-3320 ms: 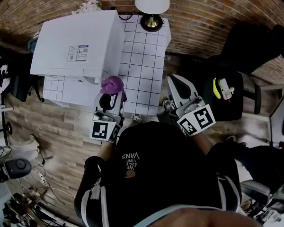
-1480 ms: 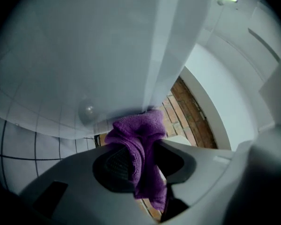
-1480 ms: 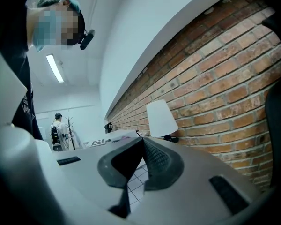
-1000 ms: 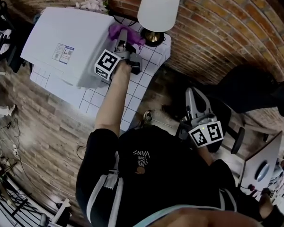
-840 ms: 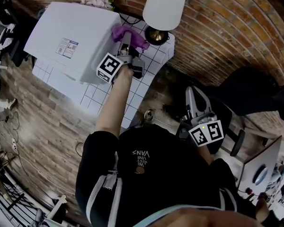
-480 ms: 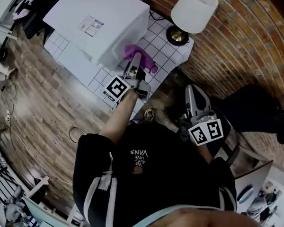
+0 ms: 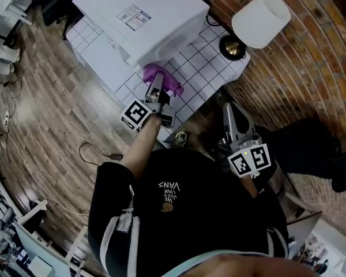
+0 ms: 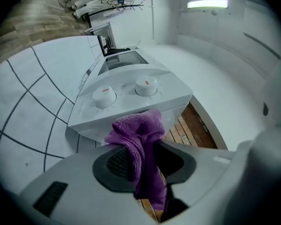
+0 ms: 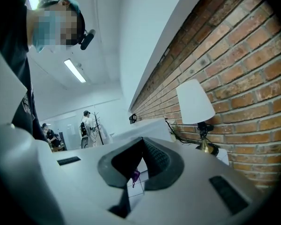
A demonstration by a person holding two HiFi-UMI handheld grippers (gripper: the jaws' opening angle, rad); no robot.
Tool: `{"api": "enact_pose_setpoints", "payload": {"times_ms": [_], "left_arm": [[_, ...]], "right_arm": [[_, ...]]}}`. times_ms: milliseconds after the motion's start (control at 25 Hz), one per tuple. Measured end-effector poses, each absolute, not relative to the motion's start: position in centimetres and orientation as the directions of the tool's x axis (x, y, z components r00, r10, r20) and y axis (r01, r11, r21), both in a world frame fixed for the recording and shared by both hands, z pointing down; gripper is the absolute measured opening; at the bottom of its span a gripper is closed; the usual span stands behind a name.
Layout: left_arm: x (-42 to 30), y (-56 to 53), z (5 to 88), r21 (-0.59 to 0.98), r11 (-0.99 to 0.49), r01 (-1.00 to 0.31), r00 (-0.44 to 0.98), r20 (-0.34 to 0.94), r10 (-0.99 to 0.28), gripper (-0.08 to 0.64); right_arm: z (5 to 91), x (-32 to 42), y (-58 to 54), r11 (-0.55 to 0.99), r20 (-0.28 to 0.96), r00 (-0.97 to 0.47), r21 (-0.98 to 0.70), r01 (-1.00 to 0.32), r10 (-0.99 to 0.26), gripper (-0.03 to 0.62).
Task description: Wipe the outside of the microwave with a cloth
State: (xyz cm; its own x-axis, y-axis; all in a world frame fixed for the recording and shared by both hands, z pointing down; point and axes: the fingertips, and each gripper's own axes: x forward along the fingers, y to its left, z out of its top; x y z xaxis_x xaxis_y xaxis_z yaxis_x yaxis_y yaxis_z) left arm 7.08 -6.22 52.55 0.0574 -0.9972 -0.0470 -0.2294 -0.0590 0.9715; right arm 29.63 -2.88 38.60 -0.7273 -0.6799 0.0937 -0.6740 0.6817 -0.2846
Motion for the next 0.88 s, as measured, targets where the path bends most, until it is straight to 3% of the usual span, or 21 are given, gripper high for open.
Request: {"api": "enact_pose_setpoints", "payload": {"times_ms": [880], "left_arm": [[17.2, -27.3, 55.0, 0.974, -0.099, -0.205, 0.217, -0.053, -0.975, 0.133]], "right_arm": [[40.0, 44.0, -2.8, 0.313, 0.166, -0.363, -0.267, -0.911, -0.917, -0.003]]}}
